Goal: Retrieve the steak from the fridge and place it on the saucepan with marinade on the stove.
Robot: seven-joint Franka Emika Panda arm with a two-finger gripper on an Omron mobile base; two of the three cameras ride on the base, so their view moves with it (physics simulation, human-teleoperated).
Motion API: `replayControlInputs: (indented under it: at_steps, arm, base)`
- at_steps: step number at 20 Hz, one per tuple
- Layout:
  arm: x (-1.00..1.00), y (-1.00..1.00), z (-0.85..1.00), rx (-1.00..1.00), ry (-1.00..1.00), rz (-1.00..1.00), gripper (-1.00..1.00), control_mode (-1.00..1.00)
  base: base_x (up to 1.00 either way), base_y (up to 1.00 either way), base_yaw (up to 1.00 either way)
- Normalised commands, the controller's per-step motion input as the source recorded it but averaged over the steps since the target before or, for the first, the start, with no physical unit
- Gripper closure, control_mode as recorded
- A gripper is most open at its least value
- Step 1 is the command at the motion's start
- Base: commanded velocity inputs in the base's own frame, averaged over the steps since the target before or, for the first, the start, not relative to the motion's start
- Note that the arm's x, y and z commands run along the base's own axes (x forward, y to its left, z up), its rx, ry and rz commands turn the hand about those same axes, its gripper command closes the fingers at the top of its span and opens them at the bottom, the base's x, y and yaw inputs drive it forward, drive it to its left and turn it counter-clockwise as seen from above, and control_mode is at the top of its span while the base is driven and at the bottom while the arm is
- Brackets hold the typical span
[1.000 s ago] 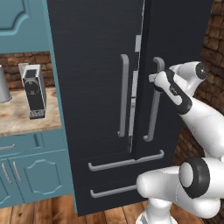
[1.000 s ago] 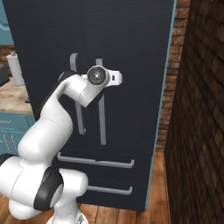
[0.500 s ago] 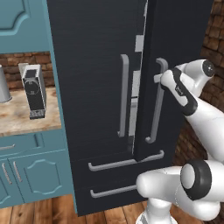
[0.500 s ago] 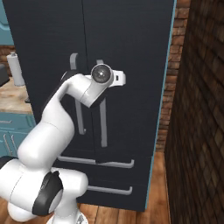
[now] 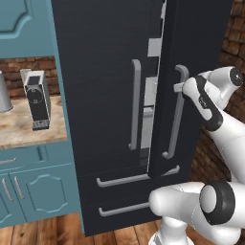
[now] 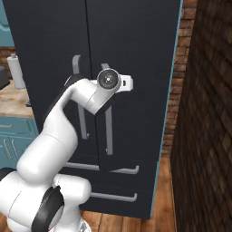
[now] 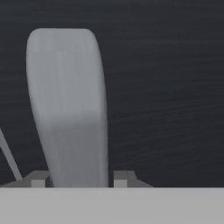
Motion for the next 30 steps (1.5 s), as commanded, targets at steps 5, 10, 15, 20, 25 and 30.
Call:
replayControlInputs:
  at_steps: [5, 10, 15, 20, 25, 30]
  arm:
    - [-0.05, -0.67, 0.00, 0.00, 0.00, 0.00, 1.00, -1.00]
    - [-0.02, -0.77, 0.00, 0.00, -0.01, 0.00, 1.00, -1.00]
    - [-0.02, -0.84, 0.00, 0.00, 0.00, 0.00, 1.00, -1.00]
    - [0.00, -0.89, 0.00, 0.00, 0.00, 0.00, 1.00, -1.00]
    - [-0.03, -0.88, 0.00, 0.00, 0.00, 0.00, 1.00, -1.00]
    - [-0.32, -0.31, -0.15, -0.03, -0.12, -0.03, 1.00, -1.00]
  base:
    - [0.00, 0.00, 0.00]
    - [0.00, 0.00, 0.00]
    - [0.00, 0.00, 0.00]
    - [0.00, 0.00, 0.00]
    - [0.00, 0.00, 0.00]
    - [0.00, 0.00, 0.00]
